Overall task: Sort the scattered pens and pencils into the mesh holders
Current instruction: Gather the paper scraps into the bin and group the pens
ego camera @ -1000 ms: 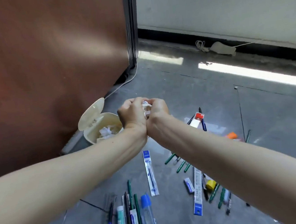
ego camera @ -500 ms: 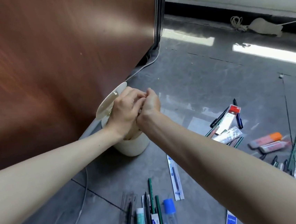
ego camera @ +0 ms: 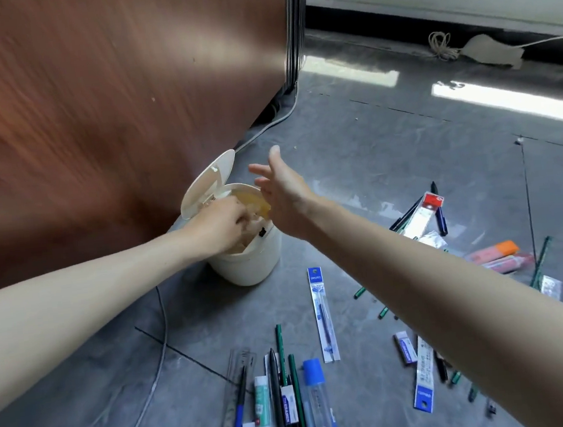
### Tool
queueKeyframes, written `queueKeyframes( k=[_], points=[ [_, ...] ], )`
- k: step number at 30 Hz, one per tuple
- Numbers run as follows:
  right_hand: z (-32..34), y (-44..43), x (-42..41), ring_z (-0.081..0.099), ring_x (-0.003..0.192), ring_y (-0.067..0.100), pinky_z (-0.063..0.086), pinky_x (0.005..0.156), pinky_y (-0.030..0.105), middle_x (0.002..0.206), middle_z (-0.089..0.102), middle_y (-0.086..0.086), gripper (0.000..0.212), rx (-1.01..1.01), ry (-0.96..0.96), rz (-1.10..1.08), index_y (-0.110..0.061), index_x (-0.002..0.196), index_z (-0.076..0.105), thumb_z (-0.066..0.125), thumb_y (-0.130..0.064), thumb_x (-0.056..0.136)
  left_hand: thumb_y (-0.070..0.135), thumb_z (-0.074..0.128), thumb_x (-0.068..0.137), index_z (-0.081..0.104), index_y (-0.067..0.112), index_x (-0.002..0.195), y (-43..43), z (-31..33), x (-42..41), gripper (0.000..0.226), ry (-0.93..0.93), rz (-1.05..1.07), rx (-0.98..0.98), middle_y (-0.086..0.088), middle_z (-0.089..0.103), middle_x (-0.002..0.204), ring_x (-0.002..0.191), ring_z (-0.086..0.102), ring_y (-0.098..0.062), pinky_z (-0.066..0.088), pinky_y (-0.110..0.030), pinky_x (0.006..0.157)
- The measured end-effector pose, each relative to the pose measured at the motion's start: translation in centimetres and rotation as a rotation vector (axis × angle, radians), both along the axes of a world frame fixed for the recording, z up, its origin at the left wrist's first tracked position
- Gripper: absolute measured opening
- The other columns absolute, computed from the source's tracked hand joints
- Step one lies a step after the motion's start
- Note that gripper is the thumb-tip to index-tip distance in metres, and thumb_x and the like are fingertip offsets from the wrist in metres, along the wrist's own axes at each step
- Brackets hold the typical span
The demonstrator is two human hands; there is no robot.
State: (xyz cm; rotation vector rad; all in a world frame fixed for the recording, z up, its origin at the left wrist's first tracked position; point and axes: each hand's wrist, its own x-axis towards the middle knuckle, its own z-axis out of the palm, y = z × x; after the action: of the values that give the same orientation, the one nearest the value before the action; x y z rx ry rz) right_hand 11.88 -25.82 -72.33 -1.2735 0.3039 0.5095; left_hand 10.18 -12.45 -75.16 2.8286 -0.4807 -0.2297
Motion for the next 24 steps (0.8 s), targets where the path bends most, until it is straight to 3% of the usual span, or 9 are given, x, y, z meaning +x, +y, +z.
queueKeyframes(
  k=[3, 6, 8, 12, 16, 19, 20, 22, 24],
  points=[
    [1.3, -1.8, -1.3, 0.04, 0.132, 0.025, 0.039, 0.091, 0.034, 0.141, 0.041, 0.015, 0.058, 0.075, -0.02, -0.056, -0.01, 0.131, 0.05, 0.023, -0.052, 0.1, 0.011, 0.054, 0.086, 0.062, 0.008, 0.089, -0.8, 0.7, -0.6, 0.009, -0.096, 0.108, 0.025, -0.008, 0.06, 0.09, 0.089, 0.058, -0.028, 0.048, -0.04, 0.077],
    [2.2, -5.5, -2.5, 0.059, 0.099, 0.026, 0.05, 0.082, 0.037, 0.108, 0.054, 0.013, 0.037, -0.013, -0.114, -0.057, -0.007, 0.112, 0.057, 0.034, -0.036, 0.102, 0.009, 0.056, 0.083, 0.052, 0.009, 0.097, -1.8, 0.9, -1.8, 0.014, -0.244, 0.204, -0.04, -0.011, 0.053, 0.097, 0.094, 0.051, -0.032, 0.044, -0.044, 0.075],
    [2.5, -9.1, -4.1, 0.063, 0.079, 0.022, 0.053, 0.071, 0.033, 0.091, 0.058, 0.012, 0.023, -0.135, -0.159, -0.007, -0.01, 0.1, 0.059, 0.042, -0.026, 0.1, 0.004, 0.053, 0.081, 0.053, 0.007, 0.103, -3.2, 1.0, -2.6, 0.022, -0.348, 0.132, -0.043, -0.015, 0.051, 0.103, 0.098, 0.048, -0.034, 0.038, -0.044, 0.075],
    [0.6, -16.9, -8.2, 0.06, 0.063, 0.018, 0.048, 0.049, 0.021, 0.075, 0.06, 0.012, 0.018, -0.47, -0.122, 0.013, -0.002, 0.108, 0.06, 0.053, -0.012, 0.095, -0.003, 0.05, 0.077, 0.057, 0.005, 0.108, -8.5, 0.9, -4.5, 0.033, -0.354, -0.14, -0.103, -0.014, 0.05, 0.111, 0.101, 0.047, -0.033, 0.04, -0.043, 0.078],
    [-3.4, -22.0, -13.5, 0.062, 0.068, 0.025, 0.041, 0.052, 0.02, 0.078, 0.066, 0.017, 0.016, -1.075, -0.083, 0.153, 0.005, 0.091, 0.068, 0.063, -0.008, 0.085, 0.003, 0.048, 0.081, 0.057, 0.008, 0.109, -14.3, -1.1, -6.7, 0.029, -0.104, -0.356, -0.04, -0.011, 0.046, 0.12, 0.108, 0.046, -0.029, 0.041, -0.036, 0.086],
    [-6.4, -23.4, -17.1, 0.054, 0.06, 0.019, 0.038, 0.051, 0.021, 0.075, 0.062, 0.016, 0.018, -1.234, -0.049, 0.315, 0.002, 0.069, 0.065, 0.066, -0.012, 0.08, 0.011, 0.046, 0.085, 0.055, 0.01, 0.108, -17.7, -3.4, -8.7, 0.025, 0.077, -0.533, 0.129, -0.011, 0.04, 0.127, 0.105, 0.049, -0.032, 0.046, -0.039, 0.082],
    [-7.5, -23.6, -18.0, 0.053, 0.068, 0.021, 0.043, 0.057, 0.024, 0.077, 0.057, 0.014, 0.021, -1.265, -0.069, 0.353, -0.002, 0.064, 0.059, 0.065, -0.015, 0.08, 0.011, 0.047, 0.085, 0.056, 0.01, 0.109, -18.6, -4.1, -9.3, 0.025, 0.075, -0.604, 0.19, -0.01, 0.039, 0.13, 0.109, 0.048, -0.032, 0.046, -0.038, 0.08],
    [-9.2, -23.5, -19.4, 0.051, 0.098, 0.028, 0.046, 0.079, 0.032, 0.095, 0.057, 0.013, 0.017, -1.327, -0.145, 0.4, -0.005, 0.074, 0.059, 0.059, -0.019, 0.083, 0.012, 0.049, 0.083, 0.058, 0.008, 0.109, -20.2, -5.3, -10.6, 0.028, 0.067, -0.725, 0.284, -0.01, 0.038, 0.135, 0.118, 0.043, -0.029, 0.045, -0.037, 0.084],
    [-10.1, -23.3, -20.6, 0.045, 0.107, 0.03, 0.04, 0.085, 0.037, 0.104, 0.059, 0.013, 0.022, -1.383, -0.204, 0.438, -0.002, 0.089, 0.064, 0.053, -0.021, 0.088, 0.016, 0.05, 0.082, 0.058, 0.007, 0.109, -21.8, -6.3, -11.9, 0.03, 0.056, -0.776, 0.326, -0.011, 0.042, 0.132, 0.117, 0.043, -0.029, 0.044, -0.039, 0.089]
  ],
)
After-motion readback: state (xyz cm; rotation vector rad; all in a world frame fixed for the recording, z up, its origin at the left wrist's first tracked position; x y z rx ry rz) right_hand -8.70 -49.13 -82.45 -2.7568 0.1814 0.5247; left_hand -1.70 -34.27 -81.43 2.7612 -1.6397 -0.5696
